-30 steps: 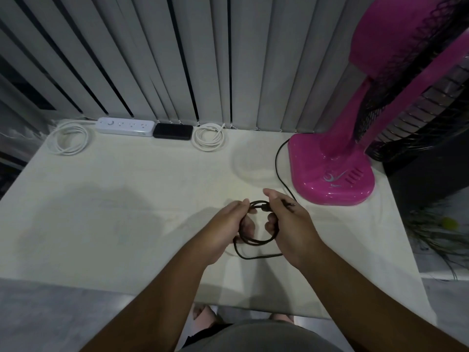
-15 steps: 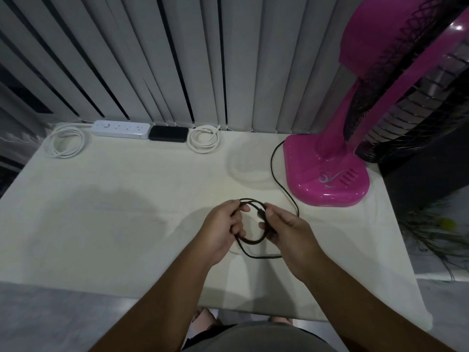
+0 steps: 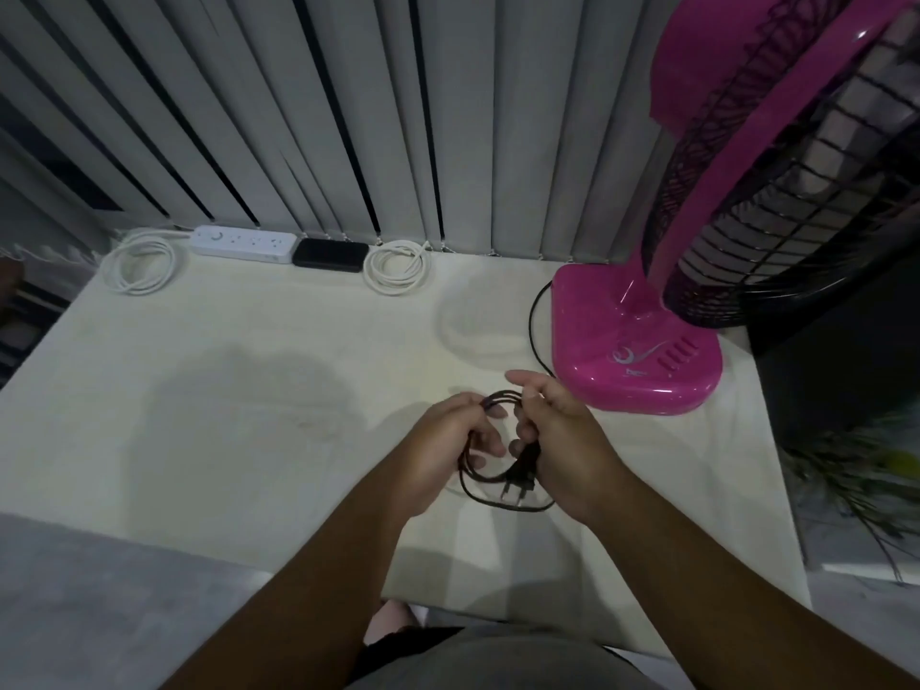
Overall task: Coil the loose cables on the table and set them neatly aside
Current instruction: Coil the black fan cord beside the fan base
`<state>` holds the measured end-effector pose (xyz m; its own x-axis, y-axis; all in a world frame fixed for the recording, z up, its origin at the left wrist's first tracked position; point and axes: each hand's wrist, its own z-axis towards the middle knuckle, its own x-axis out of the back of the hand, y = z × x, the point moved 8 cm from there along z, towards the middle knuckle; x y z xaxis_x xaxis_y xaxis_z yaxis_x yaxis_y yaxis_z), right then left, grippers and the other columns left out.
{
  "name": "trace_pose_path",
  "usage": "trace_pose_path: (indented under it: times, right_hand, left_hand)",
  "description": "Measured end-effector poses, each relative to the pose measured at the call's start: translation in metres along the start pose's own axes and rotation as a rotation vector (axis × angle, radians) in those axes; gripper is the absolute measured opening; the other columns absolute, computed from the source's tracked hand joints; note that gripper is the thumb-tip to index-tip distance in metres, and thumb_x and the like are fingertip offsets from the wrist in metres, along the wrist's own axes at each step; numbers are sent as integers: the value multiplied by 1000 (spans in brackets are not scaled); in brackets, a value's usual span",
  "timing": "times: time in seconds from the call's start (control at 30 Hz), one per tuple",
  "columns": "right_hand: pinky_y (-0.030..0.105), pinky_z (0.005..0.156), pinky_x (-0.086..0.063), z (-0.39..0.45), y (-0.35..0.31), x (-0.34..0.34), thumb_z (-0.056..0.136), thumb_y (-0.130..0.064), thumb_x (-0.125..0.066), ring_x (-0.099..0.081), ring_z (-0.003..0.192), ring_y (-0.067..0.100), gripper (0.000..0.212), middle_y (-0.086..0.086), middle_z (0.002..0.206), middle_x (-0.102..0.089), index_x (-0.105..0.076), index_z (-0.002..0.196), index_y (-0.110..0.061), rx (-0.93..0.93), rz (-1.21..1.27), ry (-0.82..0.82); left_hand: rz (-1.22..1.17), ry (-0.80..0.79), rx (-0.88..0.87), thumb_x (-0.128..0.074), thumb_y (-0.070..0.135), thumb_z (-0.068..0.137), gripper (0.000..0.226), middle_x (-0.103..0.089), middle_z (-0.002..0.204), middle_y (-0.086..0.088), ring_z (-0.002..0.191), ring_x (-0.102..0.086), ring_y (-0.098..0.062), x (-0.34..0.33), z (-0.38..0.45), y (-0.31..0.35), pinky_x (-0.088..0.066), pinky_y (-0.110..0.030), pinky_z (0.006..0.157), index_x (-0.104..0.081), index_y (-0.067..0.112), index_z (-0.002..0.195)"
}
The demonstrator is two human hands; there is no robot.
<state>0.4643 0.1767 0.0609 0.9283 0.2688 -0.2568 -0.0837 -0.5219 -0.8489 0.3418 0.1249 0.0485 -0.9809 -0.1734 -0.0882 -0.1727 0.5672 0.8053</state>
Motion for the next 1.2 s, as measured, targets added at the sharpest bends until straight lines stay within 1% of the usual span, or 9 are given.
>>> trace_pose_path:
  times: [0.1,0.23,0.37,0.5,0.6,0.67,0.8,1.0,1.2]
  right_hand:
    - [28,58,-43,3,6,13,109,-15,-42,-42,57,9,26,-1,69,-45,-67,117,-15,-58,226,66]
    - [29,64,-50,-1,17,22,109,-16,-41,-50,59,11,25,2,71,-49,-65,114,-15,-53,64,68]
    - [32,76,-58,-5,23,19,108,-14,-43,-61,70,15,21,6,78,-61,-60,121,-13,4,-126,8]
    - [38,86,-59,5,8,11,103,-9,-52,-68,79,18,23,8,87,-71,-65,121,-15,10,-102,7]
    - [30,77,-59,13,-10,-6,101,-21,-59,-64,72,11,21,-1,84,-66,-68,117,-32,84,-246,-4]
    - [28,64,-52,18,-16,-13,103,-27,-54,-55,65,10,20,-6,80,-62,-69,111,-38,103,-366,25]
    - [29,56,-42,24,-15,-14,107,-20,-45,-44,62,11,28,0,73,-47,-73,104,-23,104,-165,120]
    - [30,62,-45,16,10,-23,105,-13,-45,-53,67,13,28,-2,70,-60,-71,110,-20,-3,-65,139]
    - [32,65,-50,19,-7,-34,101,-22,-54,-54,62,12,21,-3,77,-61,-66,114,-34,40,-379,96]
  left_hand:
    - [-110,-83,81,-55,17,81,20,-67,76,-5,80,-67,-18,-4,-3,-19,-50,-35,77,-72,15,92]
    - [-583,-55,100,-49,10,83,22,-47,59,-4,62,-62,-24,-12,-4,-24,-55,-32,65,-70,5,88]
    - [-549,139,54,-33,6,90,26,-27,54,2,47,-28,-15,-4,4,-21,-32,-33,60,-59,5,92]
    - [-283,203,63,-33,2,83,28,-31,50,5,42,-23,-12,13,12,-3,-31,-30,53,-56,9,98]
    - [-161,102,59,-40,9,66,41,-38,55,3,41,-33,-11,13,18,11,-34,-29,52,-57,11,103]
    - [-260,6,29,-40,5,76,38,-44,60,0,48,-41,-13,14,24,17,-35,-29,52,-53,10,111]
    - [-547,-284,72,-48,5,88,34,-57,74,-8,66,-62,-24,17,27,19,-51,-34,63,-55,10,121]
    - [-478,-304,197,-43,7,86,29,-37,64,2,44,-22,-11,26,38,17,-23,-22,39,-53,16,111]
    - [-396,-319,230,-48,15,86,27,-40,66,1,48,-28,-13,33,40,23,-27,-23,41,-54,16,112]
